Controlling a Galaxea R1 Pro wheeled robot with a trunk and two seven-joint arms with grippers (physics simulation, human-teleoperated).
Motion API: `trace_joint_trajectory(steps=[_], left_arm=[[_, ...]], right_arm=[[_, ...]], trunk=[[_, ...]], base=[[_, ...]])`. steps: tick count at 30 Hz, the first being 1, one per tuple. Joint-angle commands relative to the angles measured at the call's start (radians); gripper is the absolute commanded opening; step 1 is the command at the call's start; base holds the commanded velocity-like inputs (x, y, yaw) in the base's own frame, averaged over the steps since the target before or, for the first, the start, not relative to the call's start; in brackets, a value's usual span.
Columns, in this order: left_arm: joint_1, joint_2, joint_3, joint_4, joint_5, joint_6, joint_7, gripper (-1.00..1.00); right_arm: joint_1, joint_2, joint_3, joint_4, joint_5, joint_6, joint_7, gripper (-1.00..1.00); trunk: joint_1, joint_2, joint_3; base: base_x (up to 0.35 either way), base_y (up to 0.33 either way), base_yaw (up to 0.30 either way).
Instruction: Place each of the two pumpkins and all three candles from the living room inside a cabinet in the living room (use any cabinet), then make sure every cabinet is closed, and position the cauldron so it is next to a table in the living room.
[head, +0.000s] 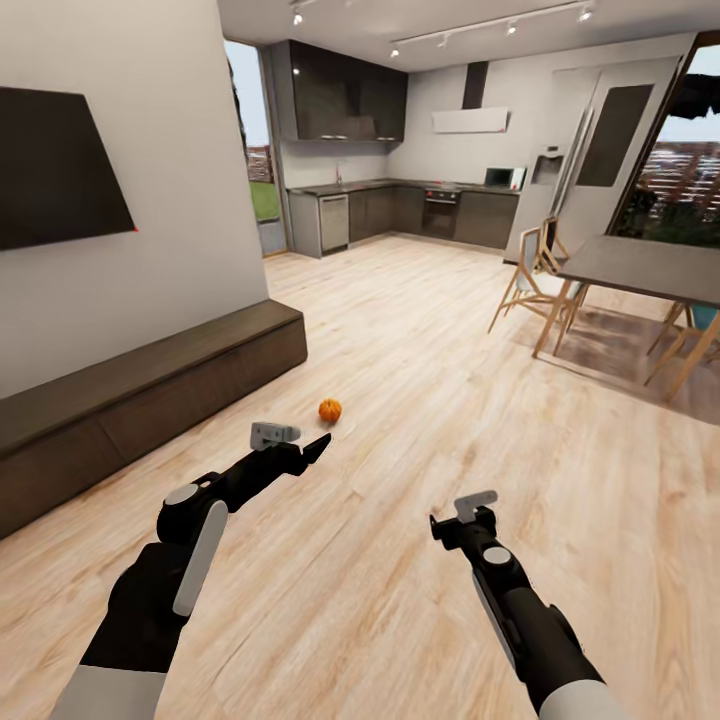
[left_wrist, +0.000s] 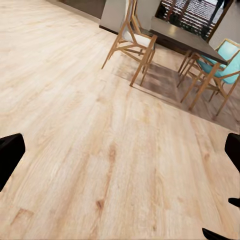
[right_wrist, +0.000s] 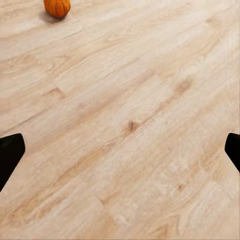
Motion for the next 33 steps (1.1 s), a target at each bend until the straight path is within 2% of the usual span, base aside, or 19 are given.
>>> trace_joint_trajectory(steps=[1,13,33], left_arm=[[0.000,0.000,0.000,0.000,0.000,0.000,0.000,1.00],[0.000,0.001,0.000,0.000,0.000,0.000,0.000,1.00],[0.000,0.001,0.000,0.000,0.000,-0.003,0.000,1.00]], right_arm=[[0.000,0.000,0.004,0.001,0.000,0.000,0.000,1.00],[0.000,0.000,0.011,0.004,0.000,-0.001,-0.001,1.00],[0.000,0.000,0.013,0.022,0.000,-0.013,-0.001,1.00]], trunk=[[0.000,0.000,-0.001],[0.000,0.000,-0.013],[0.000,0.000,-0.033]], base=[[0.330,0.000,0.238],[0.302,0.038,0.238],[0.016,0.005,0.238]])
